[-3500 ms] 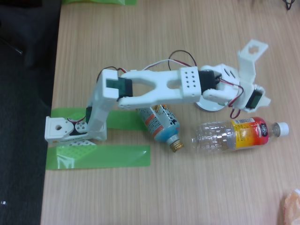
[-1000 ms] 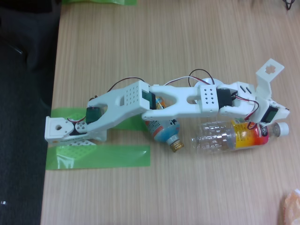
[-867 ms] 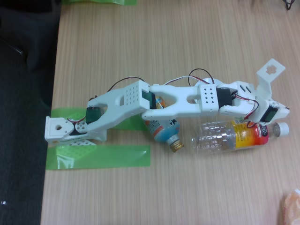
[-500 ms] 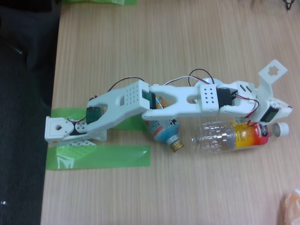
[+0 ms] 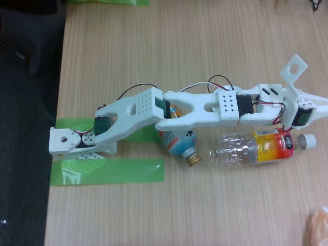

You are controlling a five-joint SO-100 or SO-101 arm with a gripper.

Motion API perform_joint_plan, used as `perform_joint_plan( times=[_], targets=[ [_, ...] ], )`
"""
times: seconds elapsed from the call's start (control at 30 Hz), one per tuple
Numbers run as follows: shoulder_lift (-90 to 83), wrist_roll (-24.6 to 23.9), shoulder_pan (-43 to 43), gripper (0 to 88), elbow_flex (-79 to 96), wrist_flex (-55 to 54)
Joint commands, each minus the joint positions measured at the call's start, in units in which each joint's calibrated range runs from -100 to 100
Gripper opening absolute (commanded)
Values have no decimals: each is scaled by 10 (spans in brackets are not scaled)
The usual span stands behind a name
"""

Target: Pick up the plastic bottle and stand it up on the white place

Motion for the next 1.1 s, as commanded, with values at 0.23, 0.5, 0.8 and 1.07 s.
perform_joint_plan(
  times=[0.23, 0.5, 0.8, 1.07],
  targets=[
    [-28, -1, 3, 10, -24, -10],
    [17, 3, 13, 10, -76, -7],
    [134, -2, 10, 10, -281, -1],
    [142, -2, 2, 10, -296, 158]
  ],
)
